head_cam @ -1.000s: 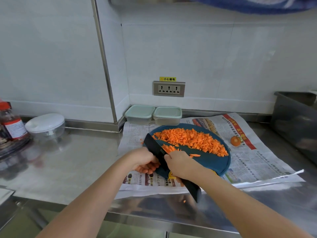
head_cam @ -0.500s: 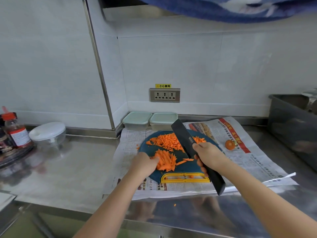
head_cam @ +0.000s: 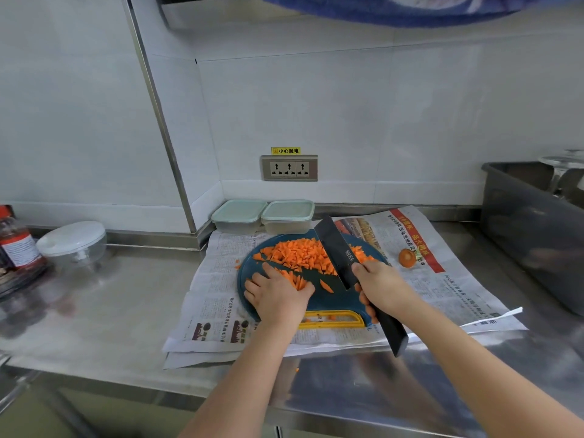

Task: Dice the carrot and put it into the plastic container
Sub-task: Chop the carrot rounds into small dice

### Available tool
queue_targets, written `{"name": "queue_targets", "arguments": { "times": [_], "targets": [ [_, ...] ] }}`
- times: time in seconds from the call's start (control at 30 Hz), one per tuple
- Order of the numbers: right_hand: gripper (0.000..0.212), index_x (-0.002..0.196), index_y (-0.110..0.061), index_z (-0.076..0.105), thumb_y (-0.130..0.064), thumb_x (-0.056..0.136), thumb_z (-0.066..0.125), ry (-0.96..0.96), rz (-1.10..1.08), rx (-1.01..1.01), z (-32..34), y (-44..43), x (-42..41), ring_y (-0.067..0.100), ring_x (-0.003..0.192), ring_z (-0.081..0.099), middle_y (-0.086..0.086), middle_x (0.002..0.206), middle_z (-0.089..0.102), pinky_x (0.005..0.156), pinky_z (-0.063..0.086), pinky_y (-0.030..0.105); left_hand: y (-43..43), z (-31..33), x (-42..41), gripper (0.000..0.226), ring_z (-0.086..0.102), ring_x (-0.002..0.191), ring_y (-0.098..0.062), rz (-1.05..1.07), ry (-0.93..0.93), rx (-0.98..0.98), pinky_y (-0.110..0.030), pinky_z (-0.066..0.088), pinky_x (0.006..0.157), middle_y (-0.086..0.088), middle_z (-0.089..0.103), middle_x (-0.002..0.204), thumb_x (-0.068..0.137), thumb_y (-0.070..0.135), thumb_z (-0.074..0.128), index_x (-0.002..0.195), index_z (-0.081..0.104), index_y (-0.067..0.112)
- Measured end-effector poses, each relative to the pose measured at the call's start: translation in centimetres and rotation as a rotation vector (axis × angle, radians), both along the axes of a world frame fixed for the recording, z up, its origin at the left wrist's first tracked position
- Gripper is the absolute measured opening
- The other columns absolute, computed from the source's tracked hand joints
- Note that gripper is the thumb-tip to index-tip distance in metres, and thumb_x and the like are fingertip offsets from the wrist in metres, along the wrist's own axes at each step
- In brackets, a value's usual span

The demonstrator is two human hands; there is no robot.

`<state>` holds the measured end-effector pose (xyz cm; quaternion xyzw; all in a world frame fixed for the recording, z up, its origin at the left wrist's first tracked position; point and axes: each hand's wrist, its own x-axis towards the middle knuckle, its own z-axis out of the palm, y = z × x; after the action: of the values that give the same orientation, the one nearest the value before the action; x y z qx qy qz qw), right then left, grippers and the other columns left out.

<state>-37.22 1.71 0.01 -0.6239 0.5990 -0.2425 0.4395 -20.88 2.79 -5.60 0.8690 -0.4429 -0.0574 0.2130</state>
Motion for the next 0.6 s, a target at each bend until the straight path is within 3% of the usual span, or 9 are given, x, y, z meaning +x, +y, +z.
{"name": "queue_targets", "arguments": {
  "times": [0.1, 0.33, 0.53, 0.6],
  "targets": [
    [0.034, 0.081, -0.008, 0.049, -0.031, 0.102, 0.035, 0.001, 0.006, 0.0, -0.3, -0.3, -0.1, 0.016, 0.037, 0.046, 0.007, 0.057, 0.05, 0.04, 0.042, 0.025, -0.3, 0.1, -0.3, 0.1, 0.029, 0.133, -0.038, 0.047, 0.031, -0.026, -0.046, 0.023, 0.112, -0.023, 0.034, 0.144, 0.081, 0.069, 0.05, 0.147, 0.017, 0.002],
    [0.035, 0.082, -0.007, 0.049, -0.032, 0.102, 0.035, -0.022, 0.011, -0.015, -0.6, -0.7, -0.2, 0.017, 0.038, 0.046, 0.008, 0.059, 0.051, 0.04, 0.043, 0.026, -1.4, 0.1, -2.0, 0.139, 0.012, 0.142, -0.044, 0.074, 0.061, 0.037, -0.053, 0.013, 0.114, -0.028, 0.02, 0.15, 0.058, 0.085, 0.059, 0.149, -0.004, 0.0],
    [0.036, 0.081, -0.007, 0.05, -0.031, 0.102, 0.034, -0.022, -0.001, -0.015, -0.8, -0.6, -0.3, 0.017, 0.039, 0.046, 0.008, 0.058, 0.051, 0.041, 0.043, 0.027, -1.8, -0.1, -3.3, 0.11, 0.024, 0.136, -0.042, 0.069, -0.016, 0.037, -0.052, 0.02, 0.111, -0.025, 0.032, 0.144, 0.067, 0.075, 0.06, 0.141, 0.023, 0.002],
    [0.036, 0.08, -0.008, 0.05, -0.032, 0.102, 0.034, -0.022, -0.009, -0.016, -1.1, -0.5, -0.3, 0.017, 0.039, 0.046, 0.008, 0.059, 0.051, 0.041, 0.043, 0.026, -1.8, -0.2, -3.4, 0.108, 0.025, 0.135, -0.042, 0.057, -0.015, 0.038, -0.053, 0.02, 0.111, -0.024, 0.032, 0.144, 0.069, 0.077, 0.056, 0.142, 0.023, 0.004]
  ]
}}
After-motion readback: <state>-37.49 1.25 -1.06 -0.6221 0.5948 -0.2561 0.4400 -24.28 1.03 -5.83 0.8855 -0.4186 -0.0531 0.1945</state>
